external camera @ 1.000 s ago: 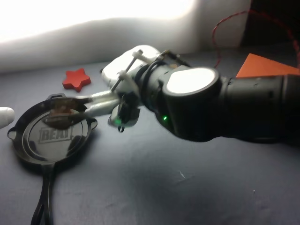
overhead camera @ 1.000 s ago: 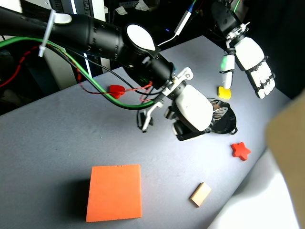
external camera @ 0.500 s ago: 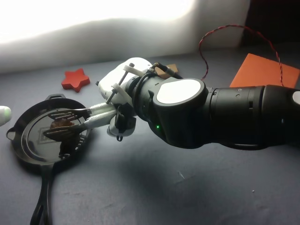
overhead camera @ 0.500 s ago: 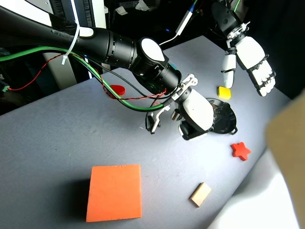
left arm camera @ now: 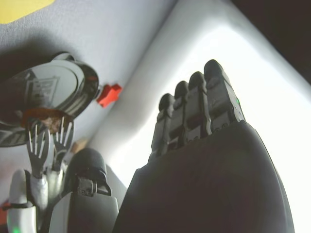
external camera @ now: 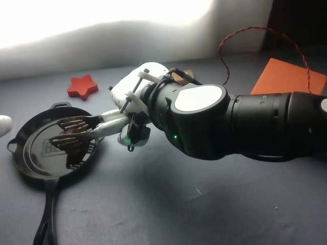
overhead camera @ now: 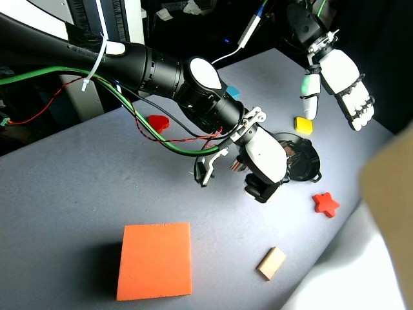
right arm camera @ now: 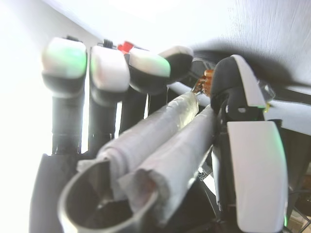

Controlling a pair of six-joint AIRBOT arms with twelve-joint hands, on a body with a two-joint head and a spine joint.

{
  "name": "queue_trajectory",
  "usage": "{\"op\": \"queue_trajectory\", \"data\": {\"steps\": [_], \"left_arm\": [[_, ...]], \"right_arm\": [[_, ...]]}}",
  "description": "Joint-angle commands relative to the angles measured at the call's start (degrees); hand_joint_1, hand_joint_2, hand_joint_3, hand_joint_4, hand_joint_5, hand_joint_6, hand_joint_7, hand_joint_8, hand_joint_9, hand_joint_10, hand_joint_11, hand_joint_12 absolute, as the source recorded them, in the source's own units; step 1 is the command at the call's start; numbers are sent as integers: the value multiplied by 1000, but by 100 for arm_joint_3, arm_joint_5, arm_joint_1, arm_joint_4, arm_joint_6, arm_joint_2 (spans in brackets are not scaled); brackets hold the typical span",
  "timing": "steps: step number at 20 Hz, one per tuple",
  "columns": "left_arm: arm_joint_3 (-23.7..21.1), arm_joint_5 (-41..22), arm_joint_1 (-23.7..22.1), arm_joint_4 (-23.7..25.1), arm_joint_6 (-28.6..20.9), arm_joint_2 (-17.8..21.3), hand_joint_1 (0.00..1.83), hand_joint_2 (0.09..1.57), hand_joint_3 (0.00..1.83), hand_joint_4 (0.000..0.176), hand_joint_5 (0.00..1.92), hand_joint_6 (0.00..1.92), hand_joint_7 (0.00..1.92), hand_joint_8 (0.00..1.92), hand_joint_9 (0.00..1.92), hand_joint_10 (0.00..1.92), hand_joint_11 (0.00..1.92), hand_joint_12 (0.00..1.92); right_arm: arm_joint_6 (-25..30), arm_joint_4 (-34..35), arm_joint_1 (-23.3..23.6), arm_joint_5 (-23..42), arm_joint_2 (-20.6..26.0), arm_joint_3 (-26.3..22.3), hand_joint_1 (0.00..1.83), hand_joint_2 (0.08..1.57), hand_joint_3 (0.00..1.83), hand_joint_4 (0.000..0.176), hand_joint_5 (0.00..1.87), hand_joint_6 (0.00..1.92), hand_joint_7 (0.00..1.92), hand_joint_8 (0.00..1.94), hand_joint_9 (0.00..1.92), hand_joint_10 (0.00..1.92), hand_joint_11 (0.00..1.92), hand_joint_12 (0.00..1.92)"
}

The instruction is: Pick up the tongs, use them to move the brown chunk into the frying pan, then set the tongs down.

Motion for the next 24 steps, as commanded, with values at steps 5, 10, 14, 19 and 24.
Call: {"op": "queue_trajectory", "data": {"steps": [5, 10, 14, 19, 24], "left_arm": [[50, -622, -31, 133, 45, 38, 0, 1184, 0, 16, 51, 11, 41, 8, 20, 8, 13, 22], [43, -645, -40, 135, 54, 38, 0, 1175, 0, 20, 46, 1, 45, 0, 20, 0, 0, 70], [33, -645, -61, 136, 56, 39, 0, 1185, 0, 17, 67, 6, 58, 1, 32, 2, 0, 99], [20, -645, -73, 138, 65, 37, 0, 1175, 0, 21, 67, 3, 55, 1, 30, 0, 0, 62], [-17, -645, -152, 137, 126, 15, 0, 1182, 0, 23, 44, 4, 37, 3, 24, 1, 2, 25]], "right_arm": [[0, -339, 68, 80, 90, -6, 972, 1377, 0, 0, 563, 1643, 957, 1141, 901, 1416, 724, 1859], [-3, -339, 115, 127, 169, -60, 958, 1393, 3, 0, 532, 1677, 866, 1136, 789, 1419, 623, 1874], [52, -340, 191, 126, 204, -60, 969, 1386, 0, 0, 546, 1659, 862, 1170, 800, 1426, 644, 1858], [114, -341, 348, 139, 257, -61, 973, 1380, 2, 0, 547, 1654, 791, 1171, 745, 1373, 601, 1762], [137, -342, 568, 86, 649, -473, 956, 1395, 0, 0, 525, 1673, 770, 1065, 712, 1238, 560, 1665]]}}
